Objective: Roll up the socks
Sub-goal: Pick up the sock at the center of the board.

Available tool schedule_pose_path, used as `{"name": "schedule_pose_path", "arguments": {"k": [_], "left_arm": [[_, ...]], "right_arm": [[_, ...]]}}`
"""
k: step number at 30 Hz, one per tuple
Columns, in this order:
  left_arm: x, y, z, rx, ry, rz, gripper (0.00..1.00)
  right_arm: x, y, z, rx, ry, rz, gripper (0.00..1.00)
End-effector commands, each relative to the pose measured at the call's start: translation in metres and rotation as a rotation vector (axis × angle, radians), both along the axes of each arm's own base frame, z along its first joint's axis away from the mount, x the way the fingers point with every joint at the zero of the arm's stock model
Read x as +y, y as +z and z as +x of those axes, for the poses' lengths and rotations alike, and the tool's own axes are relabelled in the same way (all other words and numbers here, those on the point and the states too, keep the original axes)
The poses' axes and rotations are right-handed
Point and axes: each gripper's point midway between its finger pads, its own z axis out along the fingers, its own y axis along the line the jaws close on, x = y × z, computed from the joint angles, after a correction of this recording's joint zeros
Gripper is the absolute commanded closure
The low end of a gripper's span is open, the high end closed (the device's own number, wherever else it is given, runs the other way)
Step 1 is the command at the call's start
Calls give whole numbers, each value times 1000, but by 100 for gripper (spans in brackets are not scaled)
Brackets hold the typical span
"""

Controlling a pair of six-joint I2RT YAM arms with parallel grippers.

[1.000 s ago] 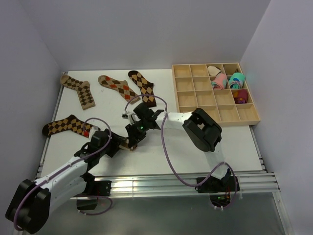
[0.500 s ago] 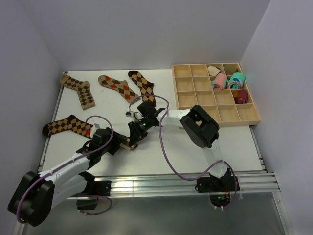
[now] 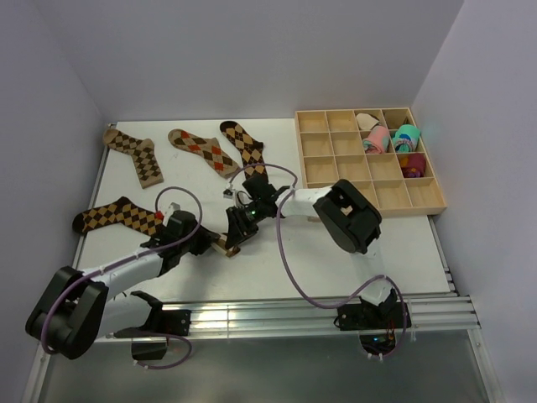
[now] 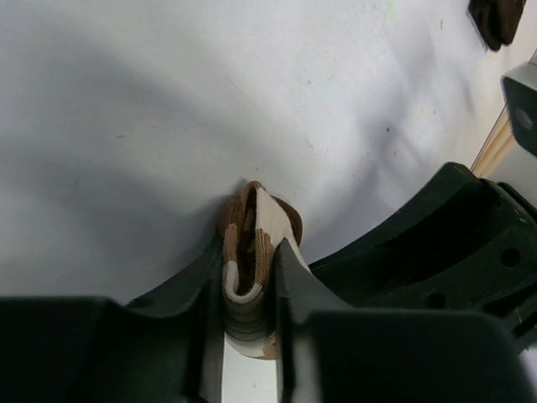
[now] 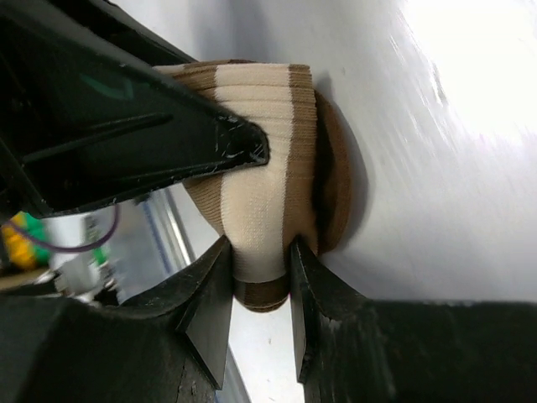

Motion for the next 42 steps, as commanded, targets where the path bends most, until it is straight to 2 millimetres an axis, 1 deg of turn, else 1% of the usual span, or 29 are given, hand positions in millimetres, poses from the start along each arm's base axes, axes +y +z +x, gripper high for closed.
{"name": "schedule_pose_path", "arguments": {"k": [1,2,3,4,5,7,8,10,11,12,13,16,17,18,20,21,24,25,28,31,35,36,38,39,40,42], "left_arm": [[5,-19,-13,84,-65,96,83],[3,-16,-9,85,-72,98,85],[2,-15,-9,88,-90,106,88],[1,-18,-9,105,-101,114,88],[-1,-16,-7,111,-111,119,89],[-6,-16,-4,126,-142,131,91],[-6,-18,-5,142,-153,140,91],[-7,-23,-5,163,-174,159,92],[-8,-20,-3,163,-186,170,92],[-9,-23,-5,184,-202,170,92],[-12,-19,-1,178,-209,168,92],[-14,-22,-4,208,-239,179,92],[-16,-19,-1,207,-247,178,92],[-16,-21,-1,220,-253,181,92],[-21,-18,1,223,-270,174,92],[-21,-20,1,231,-274,177,92],[-24,-20,1,246,-292,176,91],[-25,-19,3,246,-295,176,91],[-27,-19,3,251,-304,173,91],[-27,-18,4,251,-309,173,91],[-29,-17,3,251,-320,169,91],[-29,-18,2,254,-321,169,91],[-30,-18,2,255,-330,164,91],[-30,-18,2,255,-331,163,91],[-31,-18,1,257,-334,162,91],[-32,-19,0,259,-345,157,91]], "right_arm": [[-34,-17,20,-222,-131,-181,74],[-38,-11,30,-309,-176,-207,68],[-45,-9,30,-353,-199,-225,63],[-46,2,37,-417,-230,-215,55],[-52,19,44,-525,-274,-227,51],[-53,40,52,-644,-324,-208,42],[-59,48,49,-721,-335,-232,40],[-52,67,54,-838,-367,-189,33],[-47,71,41,-885,-326,-170,30],[-48,74,45,-933,-347,-188,28],[-46,77,44,-972,-332,-184,27],[-35,80,38,-1059,-320,-197,22],[-31,81,37,-1085,-303,-197,21],[-23,75,30,-1105,-270,-203,21],[-18,75,32,-1157,-259,-226,21],[-12,68,27,-1173,-239,-236,21],[-5,66,27,-1227,-237,-269,21],[1,60,21,-1243,-212,-275,21],[7,54,17,-1264,-210,-292,21],[10,34,13,-1269,-190,-329,21],[7,16,16,-1277,-180,-383,22],[5,7,17,-1277,-168,-405,23],[3,-2,17,-1273,-157,-432,25],[-1,-13,17,-1269,-143,-464,26],[-2,-17,16,-1262,-139,-476,27],[-7,-30,14,-1252,-121,-507,31]]}}
